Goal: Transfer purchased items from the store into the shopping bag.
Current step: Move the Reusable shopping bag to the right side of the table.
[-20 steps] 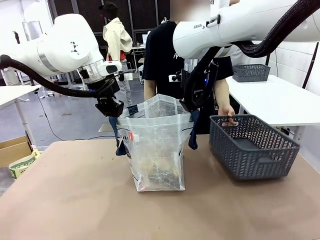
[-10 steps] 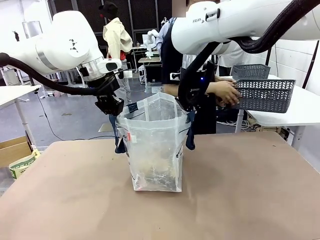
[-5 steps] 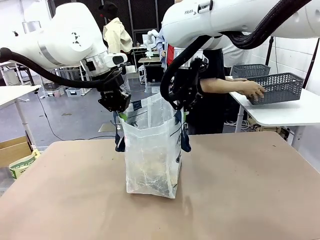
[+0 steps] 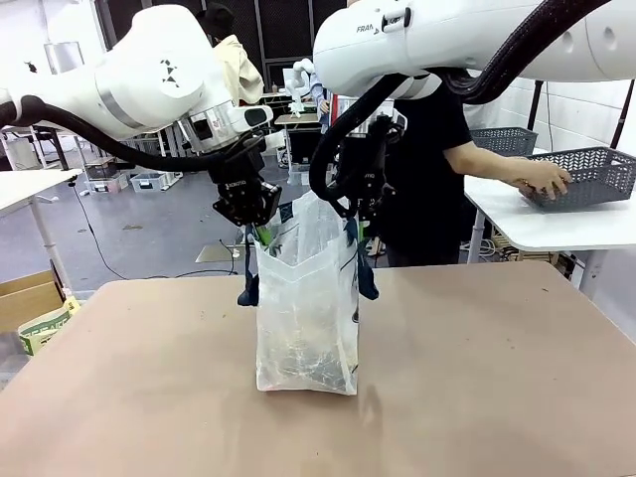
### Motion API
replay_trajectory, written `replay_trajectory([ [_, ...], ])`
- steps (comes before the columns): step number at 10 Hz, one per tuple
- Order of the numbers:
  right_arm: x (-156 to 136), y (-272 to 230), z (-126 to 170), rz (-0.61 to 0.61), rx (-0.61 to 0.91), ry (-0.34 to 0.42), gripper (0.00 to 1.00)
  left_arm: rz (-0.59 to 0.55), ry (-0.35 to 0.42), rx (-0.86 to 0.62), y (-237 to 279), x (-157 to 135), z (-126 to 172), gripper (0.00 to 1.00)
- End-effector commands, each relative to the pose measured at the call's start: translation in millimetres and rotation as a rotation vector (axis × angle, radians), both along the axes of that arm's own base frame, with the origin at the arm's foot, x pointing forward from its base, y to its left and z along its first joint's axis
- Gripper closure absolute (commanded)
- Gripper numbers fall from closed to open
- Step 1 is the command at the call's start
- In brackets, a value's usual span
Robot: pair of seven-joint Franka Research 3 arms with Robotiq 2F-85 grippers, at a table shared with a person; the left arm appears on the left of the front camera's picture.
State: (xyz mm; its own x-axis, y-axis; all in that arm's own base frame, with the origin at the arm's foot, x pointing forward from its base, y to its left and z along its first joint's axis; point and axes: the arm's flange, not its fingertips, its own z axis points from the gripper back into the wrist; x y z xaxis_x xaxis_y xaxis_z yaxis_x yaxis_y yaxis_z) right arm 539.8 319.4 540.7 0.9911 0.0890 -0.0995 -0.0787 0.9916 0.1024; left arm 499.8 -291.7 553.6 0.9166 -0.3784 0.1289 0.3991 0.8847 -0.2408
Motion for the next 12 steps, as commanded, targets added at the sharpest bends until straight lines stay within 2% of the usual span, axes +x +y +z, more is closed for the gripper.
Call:
replay_trajectory([
  [1, -2.4, 0.3, -0.1, -0.012, 0.014, 0.007, 1.00, -0.009, -0.021, 0.014, 1.8, -0.2, 0.6, 1.00],
  [2, 0.0, 0.0, 0.0, 0.000, 0.000, 0.000, 1.00, 0.000, 0.000, 0.000, 0.0, 0.0, 0.0, 1.00],
  [5, -1.6, 10.5, -6.0, -0.107, 0.131, -0.042, 1.00, 0.204, 0.021, -0.075, -6.0, -0.9, -2.7, 1.00],
  [7, -7.8, 9.2, -8.4, -0.192, 0.169, -0.053, 1.00, 0.259, 0.053, -0.094, -6.4, -3.7, -5.4, 1.00],
  [8, -9.5, 8.7, -10.6, -0.225, 0.189, -0.039, 1.00, 0.267, 0.059, -0.106, -6.8, -4.7, -4.6, 1.00],
  [9, -10.2, 5.6, -13.1, -0.212, 0.175, -0.026, 1.00, 0.234, 0.065, -0.091, -5.3, -4.8, -5.1, 1.00],
  [10, 5.3, 14.2, -4.7, -0.166, 0.153, -0.032, 1.00, 0.236, 0.068, -0.074, -4.5, 1.6, -5.3, 1.00],
  [12, 5.3, 14.2, -4.7, -0.166, 0.153, -0.032, 1.00, 0.236, 0.068, -0.074, -4.5, 1.6, -5.3, 1.00],
])
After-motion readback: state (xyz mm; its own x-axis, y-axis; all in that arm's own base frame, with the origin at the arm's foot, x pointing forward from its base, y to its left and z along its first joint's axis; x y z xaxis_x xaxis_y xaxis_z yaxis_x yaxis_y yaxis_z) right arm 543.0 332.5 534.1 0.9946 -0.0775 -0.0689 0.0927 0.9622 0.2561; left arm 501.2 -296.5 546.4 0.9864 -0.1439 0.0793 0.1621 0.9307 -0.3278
